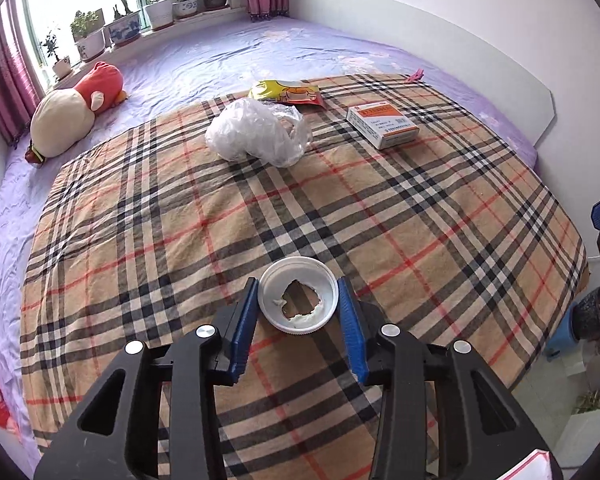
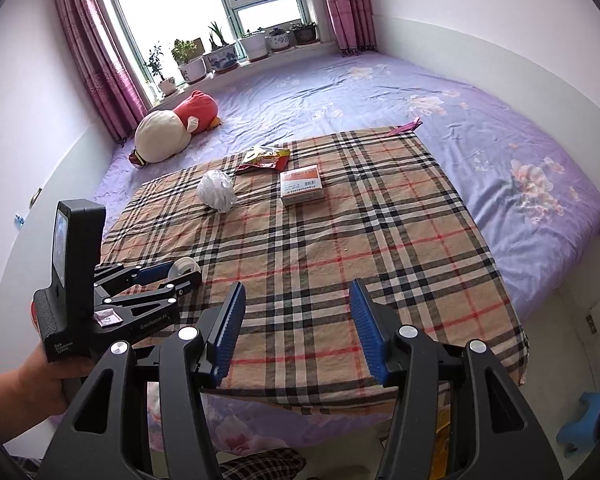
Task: Collect trash
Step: 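Grasp the white round plastic lid with the left tool, then grasp the orange-and-white medicine box with the right tool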
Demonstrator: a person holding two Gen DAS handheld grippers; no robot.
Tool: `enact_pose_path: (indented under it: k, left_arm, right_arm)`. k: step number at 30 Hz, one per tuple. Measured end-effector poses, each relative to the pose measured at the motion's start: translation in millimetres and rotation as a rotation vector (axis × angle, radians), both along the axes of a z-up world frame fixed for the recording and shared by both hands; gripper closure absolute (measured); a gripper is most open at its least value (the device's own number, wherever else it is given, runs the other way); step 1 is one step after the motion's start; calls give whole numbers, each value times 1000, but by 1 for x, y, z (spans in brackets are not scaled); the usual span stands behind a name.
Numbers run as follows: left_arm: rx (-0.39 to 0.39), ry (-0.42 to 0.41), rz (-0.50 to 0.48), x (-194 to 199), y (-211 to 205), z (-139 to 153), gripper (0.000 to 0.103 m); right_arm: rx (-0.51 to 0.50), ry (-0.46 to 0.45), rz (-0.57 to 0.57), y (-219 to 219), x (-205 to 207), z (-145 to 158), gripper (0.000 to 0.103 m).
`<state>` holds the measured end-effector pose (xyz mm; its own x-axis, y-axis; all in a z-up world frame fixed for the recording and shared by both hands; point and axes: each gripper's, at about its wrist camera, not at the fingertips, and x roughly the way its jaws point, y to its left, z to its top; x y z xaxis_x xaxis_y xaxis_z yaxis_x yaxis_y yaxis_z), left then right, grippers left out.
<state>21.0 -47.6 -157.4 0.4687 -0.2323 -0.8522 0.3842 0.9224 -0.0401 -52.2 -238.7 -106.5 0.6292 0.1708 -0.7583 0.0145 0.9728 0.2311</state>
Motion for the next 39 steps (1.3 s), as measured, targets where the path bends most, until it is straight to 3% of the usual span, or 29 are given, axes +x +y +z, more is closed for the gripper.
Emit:
enact_pose_path:
  k: [18,20,23,24,25,31,39]
  left_arm:
    - [4,10,113,74,40,-6,64]
    - [-2,12,118,72,44,-4,60]
    - [-3,9,130,64,49,-4,46]
    - [-8,10,139,62,52,-5,37]
    - [-16,9,147,59,55,-5,35]
    - [-11,5,150,61,53,-8,34]
    - [8,-3,192,80,50,-10,33]
  right_arm:
    - [-50,57,44,24,91,-34,48]
    - [-70,60,46,26,99,-37,46]
    - [-108,65,23,28,112,-43,25]
    - [-115,67,8,27,116,-46,23]
    - [-109,70,3,26,120,-48,23]
    - [-140,140,-8,25,155,-67,22]
    - [-193,164,-4,31,189,-76,21]
